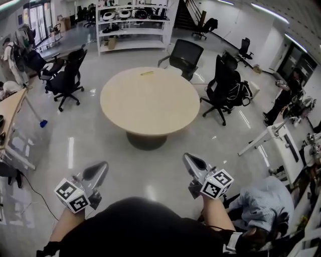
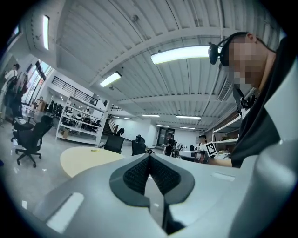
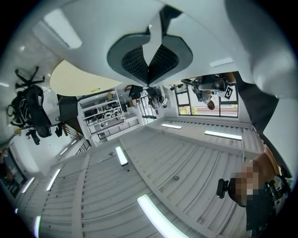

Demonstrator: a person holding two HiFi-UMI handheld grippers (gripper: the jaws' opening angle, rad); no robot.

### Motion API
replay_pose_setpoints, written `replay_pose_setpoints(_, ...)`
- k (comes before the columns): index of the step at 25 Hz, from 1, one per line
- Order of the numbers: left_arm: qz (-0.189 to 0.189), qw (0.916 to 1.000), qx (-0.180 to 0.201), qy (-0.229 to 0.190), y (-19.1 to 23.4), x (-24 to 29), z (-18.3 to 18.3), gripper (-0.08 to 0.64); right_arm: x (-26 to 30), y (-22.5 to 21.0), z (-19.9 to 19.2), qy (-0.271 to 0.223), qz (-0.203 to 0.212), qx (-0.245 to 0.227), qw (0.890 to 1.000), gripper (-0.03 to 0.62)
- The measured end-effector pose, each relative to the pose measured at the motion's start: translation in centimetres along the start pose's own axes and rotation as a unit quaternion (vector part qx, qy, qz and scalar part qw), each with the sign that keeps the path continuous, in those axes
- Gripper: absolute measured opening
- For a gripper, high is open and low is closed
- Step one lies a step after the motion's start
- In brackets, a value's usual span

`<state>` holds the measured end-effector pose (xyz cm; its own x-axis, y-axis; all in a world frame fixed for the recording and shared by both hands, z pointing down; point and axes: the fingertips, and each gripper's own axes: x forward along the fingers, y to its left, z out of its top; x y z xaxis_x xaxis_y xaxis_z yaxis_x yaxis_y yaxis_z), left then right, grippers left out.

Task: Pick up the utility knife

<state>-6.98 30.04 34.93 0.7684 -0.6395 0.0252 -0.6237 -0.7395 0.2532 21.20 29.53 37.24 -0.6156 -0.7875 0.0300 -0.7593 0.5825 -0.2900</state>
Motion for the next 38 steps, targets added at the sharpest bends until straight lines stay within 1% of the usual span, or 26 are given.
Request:
replay_pose_setpoints(4,-0.006,1.0,-0.002,-0.001,0.8,3.2,0.2,0.0,-0.4,-3.5,0.4,0.002,-0.018,0.003,1.0,0.015)
replay_pose_setpoints(8,-0.023,0.9997,-0.003,0.003,1.8,6.0,0.6,0.0,0.0,-5.4,1.4,-0.002,-0.035,0.001,0.999,0.015)
replay_pose_setpoints(14,-0.06,0.9981,-0.011,0.007,5.7,10.6,0.3,0.0,2.3,-8.5,1.6,-0.001,-0.071,-0.001,0.997,0.015)
replay_pose_setpoints(19,-0.089,0.996,-0.013,-0.002,12.3,14.3,1.9,-0.001,7.4,-11.0,3.1,-0.01,-0.107,-0.007,0.994,0.015)
replay_pose_setpoints(21,-0.102,0.9947,-0.008,-0.004,15.0,15.7,2.9,0.0,10.3,-11.5,3.9,-0.014,-0.112,-0.009,0.994,0.015)
replay_pose_setpoints(24,-0.115,0.9933,0.006,-0.013,19.6,17.4,4.7,0.0,15.3,-12.1,5.5,-0.018,-0.113,-0.026,0.993,0.015)
replay_pose_setpoints(27,-0.116,0.993,0.006,-0.02,24.5,18.8,6.3,0.0,20.4,-13.0,6.9,-0.024,-0.112,-0.038,0.993,0.015)
replay_pose_setpoints(31,-0.111,0.9933,0.006,-0.029,29.8,20.1,7.9,-0.001,25.8,-14.1,7.8,-0.022,-0.108,-0.045,0.993,0.015)
replay_pose_setpoints(34,-0.109,0.9937,-0.002,-0.027,32.9,20.7,8.2,0.0,28.9,-14.8,8.0,-0.016,-0.109,-0.044,0.993,0.015)
replay_pose_setpoints(38,-0.101,0.9945,-0.012,-0.022,35.8,22.0,7.9,0.0,31.6,-16.5,7.7,-0.003,-0.109,-0.04,0.993,0.015)
